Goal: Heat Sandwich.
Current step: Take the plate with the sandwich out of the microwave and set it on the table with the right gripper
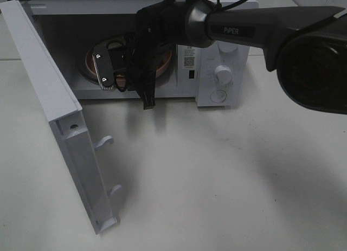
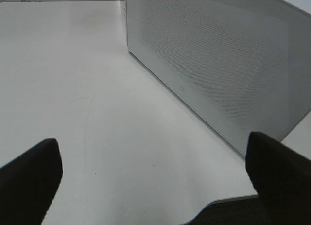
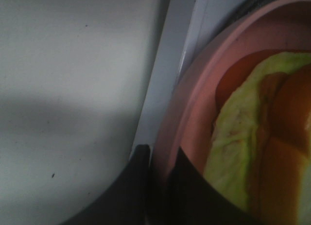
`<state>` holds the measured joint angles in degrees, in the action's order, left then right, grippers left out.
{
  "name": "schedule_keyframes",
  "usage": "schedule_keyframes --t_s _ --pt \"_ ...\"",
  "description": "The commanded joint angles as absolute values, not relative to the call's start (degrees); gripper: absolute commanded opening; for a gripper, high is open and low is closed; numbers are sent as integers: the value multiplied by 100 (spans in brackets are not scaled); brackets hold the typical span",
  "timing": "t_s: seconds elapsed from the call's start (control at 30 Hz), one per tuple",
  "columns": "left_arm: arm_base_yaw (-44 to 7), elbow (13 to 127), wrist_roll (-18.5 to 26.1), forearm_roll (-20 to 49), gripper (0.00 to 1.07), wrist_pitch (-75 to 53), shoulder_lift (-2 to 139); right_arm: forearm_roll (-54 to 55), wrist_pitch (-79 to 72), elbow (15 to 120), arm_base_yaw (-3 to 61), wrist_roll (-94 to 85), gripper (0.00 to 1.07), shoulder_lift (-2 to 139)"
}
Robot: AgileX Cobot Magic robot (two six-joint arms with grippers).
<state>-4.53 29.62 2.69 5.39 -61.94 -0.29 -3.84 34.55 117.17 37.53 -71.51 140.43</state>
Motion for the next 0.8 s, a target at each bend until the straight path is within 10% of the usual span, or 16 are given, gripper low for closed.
schedule_keyframes --t_s 0.03,0.8 --pt "-441 2951 269 544 97 -6125 -63 -355 3541 11431 3736 -7477 0 13837" --pt "-441 2951 269 544 97 -6125 -63 120 2544 8858 3736 -8932 0 12055"
